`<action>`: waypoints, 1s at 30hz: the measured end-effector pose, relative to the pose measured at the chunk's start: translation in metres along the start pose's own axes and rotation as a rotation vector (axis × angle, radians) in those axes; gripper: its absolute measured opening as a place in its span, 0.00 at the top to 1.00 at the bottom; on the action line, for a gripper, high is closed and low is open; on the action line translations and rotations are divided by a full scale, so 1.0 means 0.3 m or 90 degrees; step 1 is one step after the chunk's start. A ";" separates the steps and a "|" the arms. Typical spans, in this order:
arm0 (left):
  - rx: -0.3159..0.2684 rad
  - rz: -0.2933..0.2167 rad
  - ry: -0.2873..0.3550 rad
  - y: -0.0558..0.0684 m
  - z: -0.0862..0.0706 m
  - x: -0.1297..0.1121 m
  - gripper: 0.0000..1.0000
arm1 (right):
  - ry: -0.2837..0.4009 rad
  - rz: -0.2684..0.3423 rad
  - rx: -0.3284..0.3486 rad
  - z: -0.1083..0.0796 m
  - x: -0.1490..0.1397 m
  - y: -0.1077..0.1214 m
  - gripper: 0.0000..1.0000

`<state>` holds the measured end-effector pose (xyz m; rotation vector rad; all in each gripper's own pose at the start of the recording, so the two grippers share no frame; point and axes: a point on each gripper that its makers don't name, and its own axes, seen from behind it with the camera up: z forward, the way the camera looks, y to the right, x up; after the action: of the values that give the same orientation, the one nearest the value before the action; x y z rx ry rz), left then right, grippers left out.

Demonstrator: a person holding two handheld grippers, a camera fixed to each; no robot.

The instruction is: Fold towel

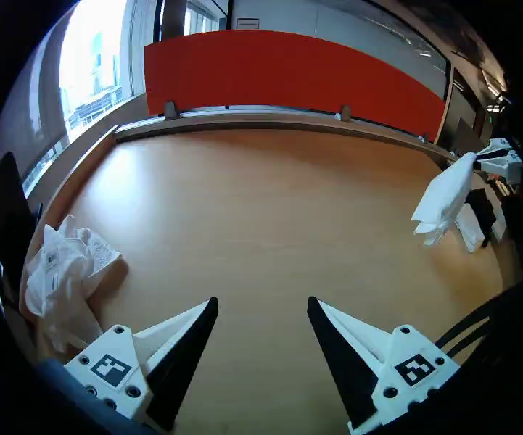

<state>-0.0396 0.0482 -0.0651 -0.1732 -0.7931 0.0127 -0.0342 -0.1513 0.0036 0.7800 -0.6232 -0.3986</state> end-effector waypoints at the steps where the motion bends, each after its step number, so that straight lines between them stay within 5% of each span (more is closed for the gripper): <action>1: 0.000 0.001 0.000 0.000 0.000 0.000 0.09 | -0.002 0.001 -0.002 -0.006 -0.004 0.014 0.95; 30: 0.012 0.006 -0.002 -0.018 -0.015 0.004 0.09 | -0.067 0.045 -0.092 -0.218 -0.215 0.463 0.95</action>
<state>-0.0359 0.0423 -0.0666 -0.1600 -0.7948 0.0298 -0.0252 0.0089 0.0484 0.6004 -0.7111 -0.4167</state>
